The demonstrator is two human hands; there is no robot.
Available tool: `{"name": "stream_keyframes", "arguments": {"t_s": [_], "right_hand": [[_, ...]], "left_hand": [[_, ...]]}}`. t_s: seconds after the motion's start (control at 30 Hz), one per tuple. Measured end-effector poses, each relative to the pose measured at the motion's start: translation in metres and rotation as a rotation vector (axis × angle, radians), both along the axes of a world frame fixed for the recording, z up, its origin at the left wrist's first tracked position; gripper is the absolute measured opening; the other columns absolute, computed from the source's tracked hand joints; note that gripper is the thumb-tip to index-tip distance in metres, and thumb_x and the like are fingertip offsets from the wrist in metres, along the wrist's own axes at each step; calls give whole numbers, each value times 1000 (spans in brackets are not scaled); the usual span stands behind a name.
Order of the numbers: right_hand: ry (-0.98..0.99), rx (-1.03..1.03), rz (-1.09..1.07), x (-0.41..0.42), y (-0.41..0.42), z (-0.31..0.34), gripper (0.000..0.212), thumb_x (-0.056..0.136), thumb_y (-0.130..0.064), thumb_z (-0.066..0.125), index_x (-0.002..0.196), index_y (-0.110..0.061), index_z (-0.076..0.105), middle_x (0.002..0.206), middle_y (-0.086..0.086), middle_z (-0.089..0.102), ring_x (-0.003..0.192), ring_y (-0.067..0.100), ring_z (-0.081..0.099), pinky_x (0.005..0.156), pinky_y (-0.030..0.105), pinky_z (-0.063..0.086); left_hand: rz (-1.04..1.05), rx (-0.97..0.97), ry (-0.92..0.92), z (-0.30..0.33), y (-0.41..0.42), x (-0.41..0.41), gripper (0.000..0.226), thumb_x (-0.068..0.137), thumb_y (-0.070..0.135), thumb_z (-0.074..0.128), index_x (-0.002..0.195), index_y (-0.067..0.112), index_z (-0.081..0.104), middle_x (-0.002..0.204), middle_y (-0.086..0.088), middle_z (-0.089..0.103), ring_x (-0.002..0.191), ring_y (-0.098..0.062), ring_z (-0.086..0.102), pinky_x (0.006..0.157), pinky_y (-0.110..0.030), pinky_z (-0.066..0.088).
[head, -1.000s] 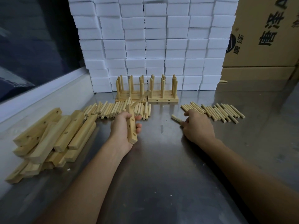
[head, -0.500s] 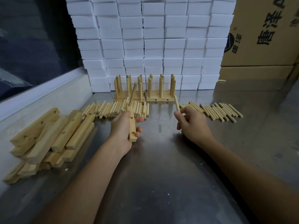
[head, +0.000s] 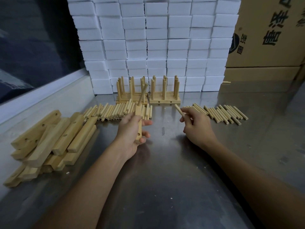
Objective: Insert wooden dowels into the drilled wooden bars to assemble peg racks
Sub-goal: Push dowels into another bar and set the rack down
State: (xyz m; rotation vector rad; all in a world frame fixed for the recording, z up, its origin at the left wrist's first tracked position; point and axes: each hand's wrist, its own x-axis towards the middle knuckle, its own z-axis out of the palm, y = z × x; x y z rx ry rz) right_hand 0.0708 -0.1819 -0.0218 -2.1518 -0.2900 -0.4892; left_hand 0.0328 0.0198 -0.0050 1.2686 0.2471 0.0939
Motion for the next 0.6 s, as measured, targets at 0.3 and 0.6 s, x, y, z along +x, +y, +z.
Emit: {"name": "stream_keyframes", "arguments": {"t_s": [0.3,0.6], "right_hand": [[-121,51,34,-7,5,5,16,103,-33,47,106,-20,57,70,-1,56,58,10,47,56,35,42],[-95,-30,45,-9,10,0,29,101,-22,54,130,-23,61,81,-7,66,73,5,63,65,12,48]], "left_hand": [[20,146,37,-1,-3,0,11,101,28,53,108,20,57,74,-6,75,37,-17,49,34,-18,30],[-36,77,13,-3,-6,0,11,99,11,50,108,9,56,74,-11,60,36,-13,37,32,-17,20]]}}
